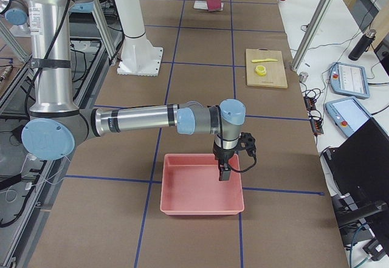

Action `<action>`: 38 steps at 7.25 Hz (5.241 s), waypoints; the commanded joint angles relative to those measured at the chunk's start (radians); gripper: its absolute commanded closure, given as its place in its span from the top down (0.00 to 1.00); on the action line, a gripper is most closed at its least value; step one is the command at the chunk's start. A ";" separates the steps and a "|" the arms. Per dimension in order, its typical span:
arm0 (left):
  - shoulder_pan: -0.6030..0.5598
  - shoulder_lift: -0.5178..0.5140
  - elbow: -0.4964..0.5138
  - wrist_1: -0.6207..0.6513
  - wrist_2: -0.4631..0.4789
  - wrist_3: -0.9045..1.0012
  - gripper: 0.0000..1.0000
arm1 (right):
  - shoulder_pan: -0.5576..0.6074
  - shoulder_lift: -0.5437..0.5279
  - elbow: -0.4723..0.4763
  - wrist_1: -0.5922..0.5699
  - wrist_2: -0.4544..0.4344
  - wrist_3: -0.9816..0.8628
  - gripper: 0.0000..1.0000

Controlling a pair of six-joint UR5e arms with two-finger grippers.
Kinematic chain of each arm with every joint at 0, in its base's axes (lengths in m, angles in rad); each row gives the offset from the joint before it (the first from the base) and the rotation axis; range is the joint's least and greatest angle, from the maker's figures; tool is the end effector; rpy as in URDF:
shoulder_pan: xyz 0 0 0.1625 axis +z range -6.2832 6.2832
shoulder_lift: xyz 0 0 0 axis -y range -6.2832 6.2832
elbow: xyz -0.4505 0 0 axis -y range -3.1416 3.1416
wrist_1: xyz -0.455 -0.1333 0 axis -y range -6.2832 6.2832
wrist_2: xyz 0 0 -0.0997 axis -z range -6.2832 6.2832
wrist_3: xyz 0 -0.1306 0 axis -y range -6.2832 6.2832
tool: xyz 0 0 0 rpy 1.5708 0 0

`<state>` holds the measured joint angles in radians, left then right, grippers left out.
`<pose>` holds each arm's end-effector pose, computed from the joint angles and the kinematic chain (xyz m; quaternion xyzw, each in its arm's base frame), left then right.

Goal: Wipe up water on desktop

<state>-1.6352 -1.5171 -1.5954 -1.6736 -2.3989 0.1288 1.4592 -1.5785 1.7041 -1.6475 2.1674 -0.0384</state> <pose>-0.0715 -0.5331 0.7063 0.0724 0.3969 0.0443 0.9139 -0.0020 -0.5560 0.6590 0.0126 -0.2945 -0.0788 0.9523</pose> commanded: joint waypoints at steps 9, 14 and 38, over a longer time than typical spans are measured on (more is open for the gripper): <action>0.000 -0.015 -0.009 -0.247 0.001 -0.011 0.98 | -0.002 0.048 0.106 0.002 0.083 -0.002 1.00; 0.000 -0.040 -0.017 -0.284 -0.016 -0.021 0.98 | 0.004 0.041 0.124 0.003 0.083 -0.009 1.00; 0.281 0.084 0.071 -0.679 -0.057 -0.511 0.15 | 0.003 0.031 0.123 0.002 0.081 0.002 1.00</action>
<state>-1.3548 -1.4328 -1.5301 -2.3432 -2.4559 -0.3822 1.4625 -1.5478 1.8270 -1.6460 2.2488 -0.0368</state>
